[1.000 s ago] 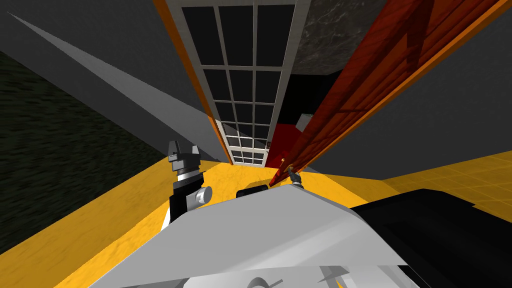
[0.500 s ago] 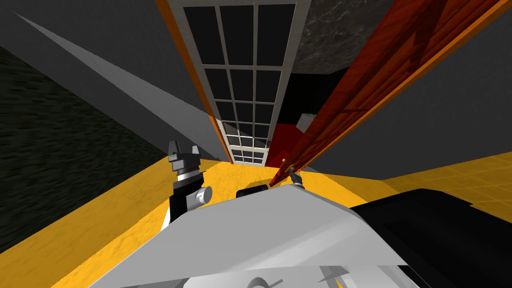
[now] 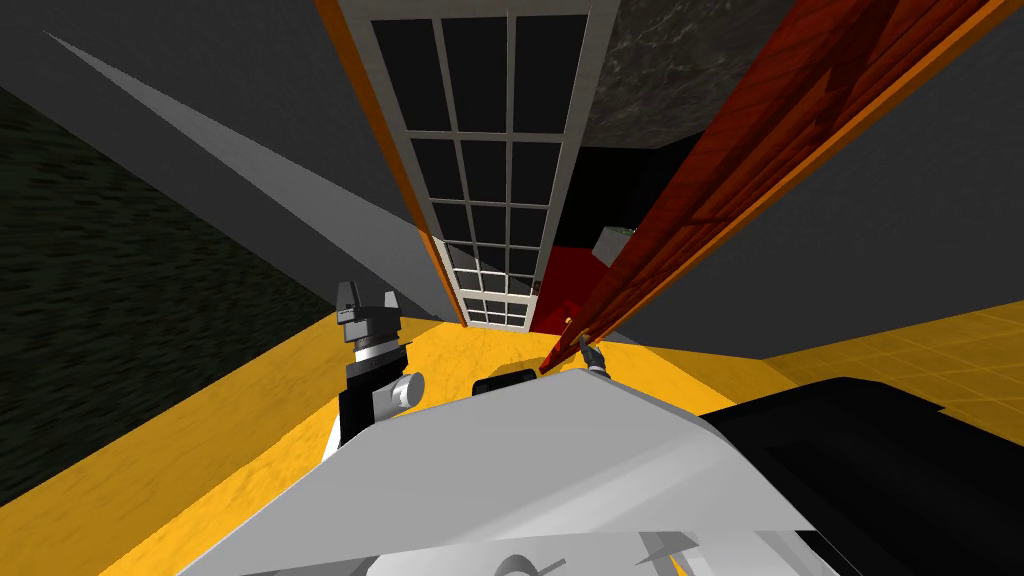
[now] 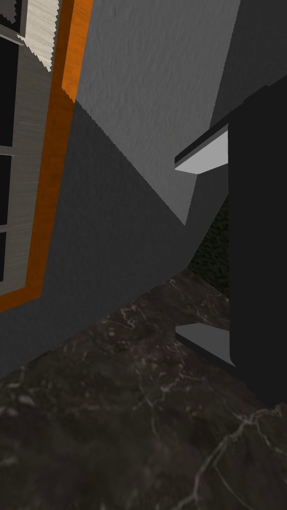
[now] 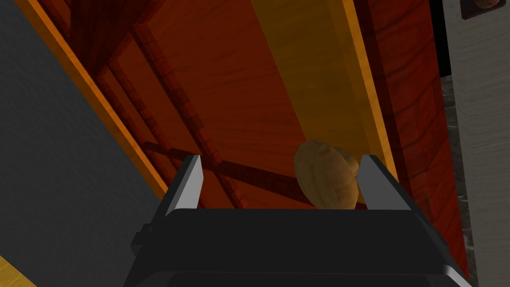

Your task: Pull the door open

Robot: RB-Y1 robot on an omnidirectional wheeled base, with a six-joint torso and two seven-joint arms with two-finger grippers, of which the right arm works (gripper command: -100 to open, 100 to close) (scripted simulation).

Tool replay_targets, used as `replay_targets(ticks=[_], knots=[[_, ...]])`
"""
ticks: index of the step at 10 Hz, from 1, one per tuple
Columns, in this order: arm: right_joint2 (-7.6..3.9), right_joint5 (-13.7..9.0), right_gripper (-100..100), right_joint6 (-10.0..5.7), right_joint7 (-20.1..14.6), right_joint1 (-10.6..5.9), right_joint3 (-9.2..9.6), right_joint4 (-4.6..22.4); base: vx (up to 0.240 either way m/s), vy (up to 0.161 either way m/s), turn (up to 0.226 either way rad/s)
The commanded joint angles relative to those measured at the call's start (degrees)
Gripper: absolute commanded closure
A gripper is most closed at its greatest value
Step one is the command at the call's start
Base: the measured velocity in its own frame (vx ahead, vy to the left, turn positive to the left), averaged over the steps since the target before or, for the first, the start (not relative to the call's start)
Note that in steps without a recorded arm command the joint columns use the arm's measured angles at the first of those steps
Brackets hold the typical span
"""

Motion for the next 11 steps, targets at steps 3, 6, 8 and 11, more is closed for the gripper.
replay_targets(ticks=[3,6,8,11], knots=[[-0.94,-1.6,100,0.47,-3.7,0.12,-0.59,1.9,-0.026,-0.003,0.021],[-1.24,-2.3,100,0.42,-5.9,0.18,-0.32,1.0,-0.04,0.001,0.018],[-1.39,-2.6,100,0.4,-7.1,0.21,-0.19,2.3,-0.012,0.0,0.002],[-1.68,-3.3,100,0.35,-9.3,0.27,0.08,2.5,-0.029,-0.003,0.014]])
